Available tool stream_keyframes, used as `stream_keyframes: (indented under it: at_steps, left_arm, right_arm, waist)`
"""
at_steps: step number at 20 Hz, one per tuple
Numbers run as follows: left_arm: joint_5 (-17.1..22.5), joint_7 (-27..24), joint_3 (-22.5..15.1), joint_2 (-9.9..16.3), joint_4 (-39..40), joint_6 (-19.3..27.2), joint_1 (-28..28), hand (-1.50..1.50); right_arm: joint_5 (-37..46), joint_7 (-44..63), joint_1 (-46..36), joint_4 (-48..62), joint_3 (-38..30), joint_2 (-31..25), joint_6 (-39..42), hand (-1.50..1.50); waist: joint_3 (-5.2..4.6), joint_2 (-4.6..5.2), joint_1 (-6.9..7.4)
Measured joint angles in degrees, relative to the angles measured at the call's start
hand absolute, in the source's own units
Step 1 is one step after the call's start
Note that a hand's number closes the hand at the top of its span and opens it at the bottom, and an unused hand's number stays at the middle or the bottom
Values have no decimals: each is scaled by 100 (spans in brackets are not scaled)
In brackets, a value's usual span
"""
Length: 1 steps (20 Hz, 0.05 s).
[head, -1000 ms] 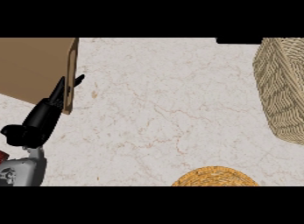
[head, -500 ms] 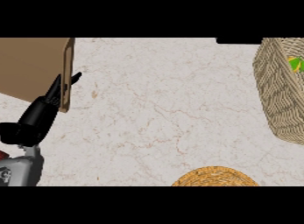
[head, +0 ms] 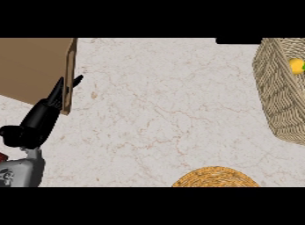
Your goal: Pick the lemon from the placemat and place it in the basket
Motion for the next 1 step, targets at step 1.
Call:
stream_keyframes:
  at_steps: [1]
  left_arm:
    - [16, -28, 22, 23, 34, -23, -21, 0]
  right_arm:
    - [-87, 89, -94, 152, -78, -142, 89, -150]
  waist:
    - [2, 7, 9]
